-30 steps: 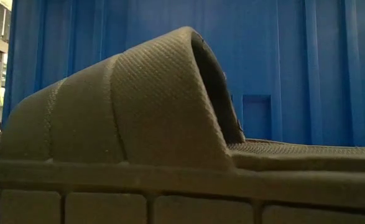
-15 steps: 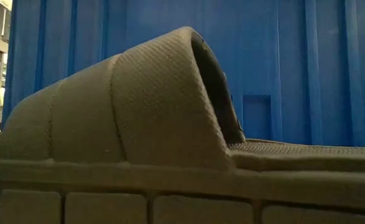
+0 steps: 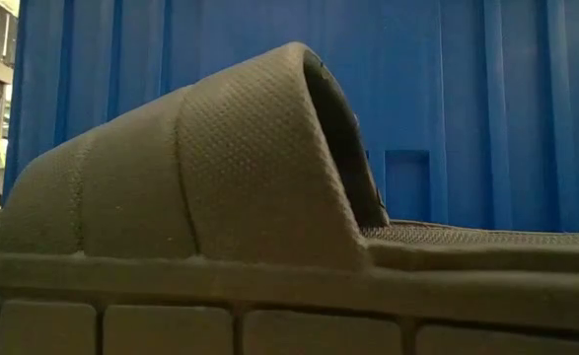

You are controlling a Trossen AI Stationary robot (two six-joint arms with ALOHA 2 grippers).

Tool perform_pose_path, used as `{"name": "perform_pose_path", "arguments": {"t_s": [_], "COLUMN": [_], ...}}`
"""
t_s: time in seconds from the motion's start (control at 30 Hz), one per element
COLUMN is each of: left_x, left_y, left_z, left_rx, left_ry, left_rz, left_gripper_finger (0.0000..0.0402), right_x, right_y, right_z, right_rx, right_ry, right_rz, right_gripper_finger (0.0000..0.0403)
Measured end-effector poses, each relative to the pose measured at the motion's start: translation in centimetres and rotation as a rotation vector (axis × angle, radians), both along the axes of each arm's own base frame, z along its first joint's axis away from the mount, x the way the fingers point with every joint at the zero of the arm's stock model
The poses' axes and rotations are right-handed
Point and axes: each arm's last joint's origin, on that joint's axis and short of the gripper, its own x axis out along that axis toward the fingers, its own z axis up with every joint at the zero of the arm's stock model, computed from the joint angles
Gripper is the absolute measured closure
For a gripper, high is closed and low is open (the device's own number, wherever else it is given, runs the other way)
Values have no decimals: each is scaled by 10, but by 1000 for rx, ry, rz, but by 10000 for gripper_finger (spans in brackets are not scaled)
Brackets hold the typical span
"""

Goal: Pick and place slides into bin
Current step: Put the black slipper into the blue bin

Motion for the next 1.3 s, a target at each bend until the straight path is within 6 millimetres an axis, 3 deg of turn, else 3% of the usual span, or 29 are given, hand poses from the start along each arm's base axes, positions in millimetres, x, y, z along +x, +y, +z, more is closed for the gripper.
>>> {"name": "perform_pose_path", "arguments": {"t_s": [0.23, 0.77, 1.13, 1.3], "left_x": [-3, 0, -5, -9], "left_y": [42, 142, 206, 237], "left_z": [32, 74, 101, 102], "left_rx": [146, 427, 561, 581], "left_ry": [-98, -137, -281, -303], "left_rz": [-3, 44, -53, -147], "left_gripper_finger": [401, 401, 401, 401], "right_x": [0, 3, 4, 28], "right_y": [0, 2, -25, -46], "right_z": [2, 24, 38, 47], "right_rx": [-21, -105, -101, -90], "right_ry": [-15, -241, -385, -378], "right_rz": [16, 171, 180, 219], "right_gripper_finger": [142, 142, 142, 142]}}
